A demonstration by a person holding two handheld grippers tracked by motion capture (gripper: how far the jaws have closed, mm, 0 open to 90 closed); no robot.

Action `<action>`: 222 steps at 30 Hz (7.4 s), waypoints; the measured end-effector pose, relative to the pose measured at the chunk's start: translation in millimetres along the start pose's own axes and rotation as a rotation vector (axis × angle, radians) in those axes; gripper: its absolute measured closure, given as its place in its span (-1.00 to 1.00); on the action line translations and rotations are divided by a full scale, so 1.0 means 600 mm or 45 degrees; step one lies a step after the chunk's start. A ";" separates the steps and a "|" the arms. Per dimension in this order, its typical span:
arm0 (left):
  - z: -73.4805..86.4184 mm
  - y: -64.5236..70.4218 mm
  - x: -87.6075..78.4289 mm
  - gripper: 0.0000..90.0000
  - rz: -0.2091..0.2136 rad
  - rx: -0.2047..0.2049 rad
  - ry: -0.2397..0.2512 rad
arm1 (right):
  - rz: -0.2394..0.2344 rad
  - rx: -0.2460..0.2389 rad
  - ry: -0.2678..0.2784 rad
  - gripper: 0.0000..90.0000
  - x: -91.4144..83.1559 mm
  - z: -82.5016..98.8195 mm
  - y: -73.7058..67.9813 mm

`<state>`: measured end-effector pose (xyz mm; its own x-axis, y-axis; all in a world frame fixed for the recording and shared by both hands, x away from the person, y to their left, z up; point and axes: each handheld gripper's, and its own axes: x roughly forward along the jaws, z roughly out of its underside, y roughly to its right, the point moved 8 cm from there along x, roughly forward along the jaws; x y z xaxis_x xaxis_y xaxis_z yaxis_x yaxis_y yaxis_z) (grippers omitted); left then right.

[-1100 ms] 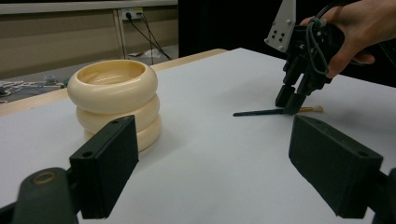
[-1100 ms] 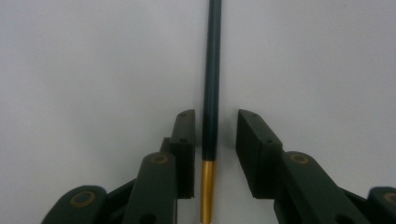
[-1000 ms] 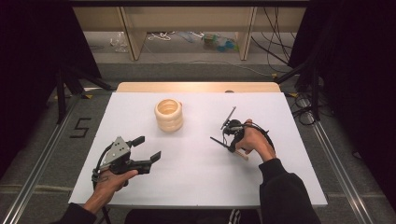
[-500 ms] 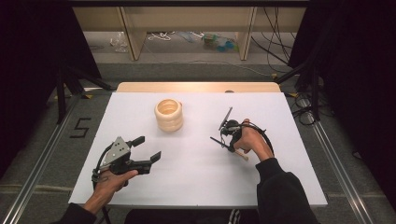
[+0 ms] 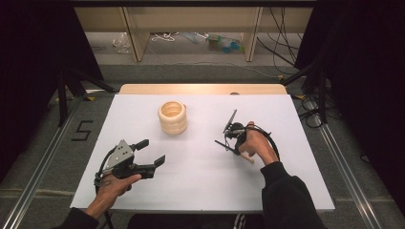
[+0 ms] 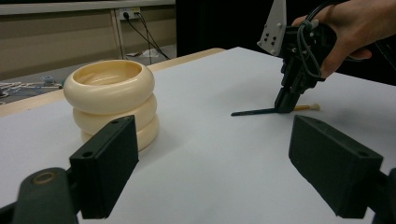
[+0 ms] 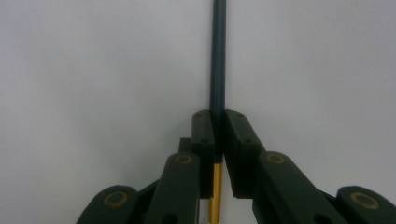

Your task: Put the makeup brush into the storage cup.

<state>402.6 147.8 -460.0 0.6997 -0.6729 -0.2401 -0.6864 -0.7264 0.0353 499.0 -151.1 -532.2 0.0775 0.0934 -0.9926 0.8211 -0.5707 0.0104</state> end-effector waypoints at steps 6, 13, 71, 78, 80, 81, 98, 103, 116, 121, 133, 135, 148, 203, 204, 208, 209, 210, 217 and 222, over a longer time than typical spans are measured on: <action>0.000 0.000 0.000 -0.65 0.002 -0.005 -0.002 | 0.016 -0.009 -0.001 0.85 -0.001 -0.002 -0.002; 0.001 0.001 0.001 -0.65 0.001 -0.001 -0.007 | 0.014 -0.025 0.029 0.85 -0.013 -0.007 -0.007; 0.007 0.012 0.009 -0.65 0.056 0.007 -0.048 | 0.164 -0.696 0.304 0.84 -0.119 -0.070 -0.214; 0.006 0.021 0.010 -0.65 0.086 0.005 -0.054 | 0.162 -0.727 0.289 0.84 -0.117 -0.070 -0.221; 0.006 0.024 0.010 -0.65 0.102 0.012 -0.067 | 0.147 -0.697 0.272 0.84 -0.117 -0.067 -0.227; 0.006 0.026 0.010 -0.65 0.113 0.031 -0.076 | 0.151 -0.693 0.262 0.84 -0.116 -0.066 -0.227; 0.014 0.076 0.027 -0.63 0.298 0.105 -0.302 | 0.128 -0.747 0.228 0.84 -0.109 -0.066 -0.248; 0.015 0.082 0.037 -0.52 0.345 0.115 -0.392 | 0.123 -0.769 0.225 0.84 -0.107 -0.067 -0.253; 0.015 0.095 0.059 -0.37 0.435 0.209 -0.595 | 0.121 -0.851 0.246 0.84 -0.107 -0.072 -0.260; 0.016 0.094 0.066 -0.25 0.474 0.226 -0.636 | 0.130 -0.856 0.241 0.84 -0.108 -0.071 -0.257; 0.019 0.106 0.072 0.03 0.556 0.191 -0.668 | 0.128 -0.871 0.246 0.84 -0.105 -0.073 -0.260; 0.020 0.108 0.073 0.07 0.571 0.198 -0.667 | 0.133 -0.878 0.246 0.84 -0.105 -0.073 -0.260; 0.026 0.119 0.076 0.41 0.648 0.196 -0.716 | 0.119 -0.917 0.246 0.84 -0.102 -0.076 -0.270; 0.046 0.122 0.075 0.87 0.787 0.177 -0.756 | 0.129 -1.000 0.232 0.34 -0.102 -0.069 -0.280; 0.045 0.122 0.075 0.87 0.781 0.168 -0.753 | 0.126 -0.987 0.257 0.20 -0.107 -0.070 -0.281; 0.043 0.113 0.073 0.87 0.757 0.181 -0.747 | 0.150 -0.910 0.401 -0.26 -0.128 -0.080 -0.274; 0.043 0.111 0.072 0.87 0.744 0.171 -0.738 | 0.158 -0.886 0.429 -0.33 -0.132 -0.082 -0.269; 0.044 0.106 0.071 0.87 0.736 0.173 -0.738 | 0.169 -0.844 0.449 -0.37 -0.137 -0.082 -0.265; 0.049 0.085 0.064 0.87 0.645 0.120 -0.696 | 0.163 -0.677 0.713 -0.52 -0.161 -0.093 -0.244; 0.042 0.075 0.066 0.87 0.574 0.093 -0.645 | 0.198 -0.515 0.866 -0.55 -0.181 -0.096 -0.218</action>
<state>394.4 92.2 -492.7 0.1755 -0.7458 -0.6426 -0.9131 -0.3674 0.1771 415.8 -39.2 -419.0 0.4281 0.5880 -0.6863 0.9036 -0.2906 0.3146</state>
